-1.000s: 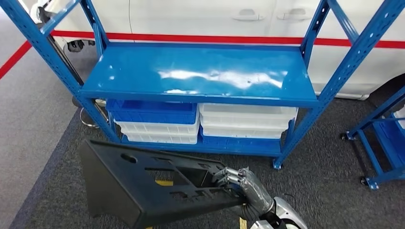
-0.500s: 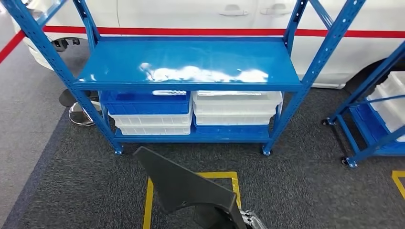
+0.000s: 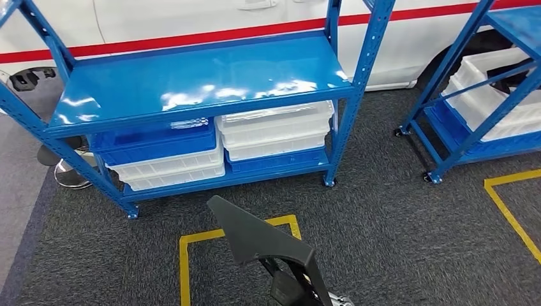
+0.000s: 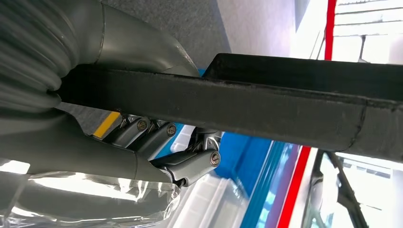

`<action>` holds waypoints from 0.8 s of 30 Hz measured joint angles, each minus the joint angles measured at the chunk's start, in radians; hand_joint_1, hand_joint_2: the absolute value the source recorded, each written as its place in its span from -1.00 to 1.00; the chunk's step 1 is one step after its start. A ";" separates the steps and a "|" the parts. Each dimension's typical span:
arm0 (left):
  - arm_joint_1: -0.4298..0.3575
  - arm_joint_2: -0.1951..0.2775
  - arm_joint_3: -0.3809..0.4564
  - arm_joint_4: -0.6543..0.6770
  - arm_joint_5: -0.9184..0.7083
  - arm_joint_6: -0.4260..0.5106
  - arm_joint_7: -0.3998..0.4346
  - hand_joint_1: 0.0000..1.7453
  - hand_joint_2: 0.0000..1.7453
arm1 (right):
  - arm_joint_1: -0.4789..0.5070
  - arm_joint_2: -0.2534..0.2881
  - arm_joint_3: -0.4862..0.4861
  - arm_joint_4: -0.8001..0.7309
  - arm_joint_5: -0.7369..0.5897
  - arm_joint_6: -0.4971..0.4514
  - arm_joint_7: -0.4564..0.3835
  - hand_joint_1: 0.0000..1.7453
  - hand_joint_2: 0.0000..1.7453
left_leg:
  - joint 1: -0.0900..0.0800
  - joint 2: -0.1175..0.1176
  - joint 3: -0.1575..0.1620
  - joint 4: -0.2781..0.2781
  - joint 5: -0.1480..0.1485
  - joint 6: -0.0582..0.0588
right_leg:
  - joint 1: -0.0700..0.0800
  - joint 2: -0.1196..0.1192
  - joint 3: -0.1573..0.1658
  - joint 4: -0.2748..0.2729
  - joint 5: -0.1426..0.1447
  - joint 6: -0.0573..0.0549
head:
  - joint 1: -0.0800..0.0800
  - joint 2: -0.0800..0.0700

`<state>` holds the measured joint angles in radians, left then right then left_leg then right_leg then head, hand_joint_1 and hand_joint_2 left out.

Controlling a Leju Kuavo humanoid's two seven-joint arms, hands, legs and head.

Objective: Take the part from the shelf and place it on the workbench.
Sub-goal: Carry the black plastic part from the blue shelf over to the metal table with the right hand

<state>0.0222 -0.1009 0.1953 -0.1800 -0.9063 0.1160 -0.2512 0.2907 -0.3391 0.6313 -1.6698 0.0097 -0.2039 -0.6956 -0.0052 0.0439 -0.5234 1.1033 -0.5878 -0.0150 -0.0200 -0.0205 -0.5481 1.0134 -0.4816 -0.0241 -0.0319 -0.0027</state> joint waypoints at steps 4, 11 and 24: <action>0.009 -0.001 0.001 0.001 -0.007 0.000 0.011 -1.00 -1.00 | 0.003 -0.002 0.000 0.002 0.001 -0.006 0.000 1.00 1.00 | 0.004 -0.036 -0.087 0.179 -0.052 -0.008 | 0.000 0.051 -0.009 0.007 0.004 -0.005 | 0.000 0.000; 0.009 -0.001 0.000 0.003 -0.023 -0.004 0.029 -1.00 -1.00 | 0.011 -0.002 0.000 0.002 0.004 -0.022 0.000 1.00 1.00 | 0.005 -0.122 0.012 -0.089 0.087 0.020 | -0.005 0.141 -0.031 0.017 0.016 0.026 | 0.000 0.000; 0.006 -0.016 -0.020 0.003 -0.074 -0.014 0.016 -1.00 -1.00 | 0.073 0.006 -0.033 -0.040 -0.002 0.021 0.000 1.00 1.00 | 0.001 0.048 0.009 -0.101 0.095 0.038 | -0.001 -0.025 -0.009 0.040 -0.014 0.039 | 0.000 0.000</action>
<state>0.0280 -0.1168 0.1753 -0.1766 -0.9806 0.1024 -0.2347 0.3637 -0.3329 0.5979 -1.7094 0.0080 -0.1828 -0.6959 -0.0039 0.0920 -0.5144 1.0024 -0.4923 0.0229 -0.0210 -0.0452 -0.5568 1.0538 -0.4956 0.0150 -0.0319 -0.0027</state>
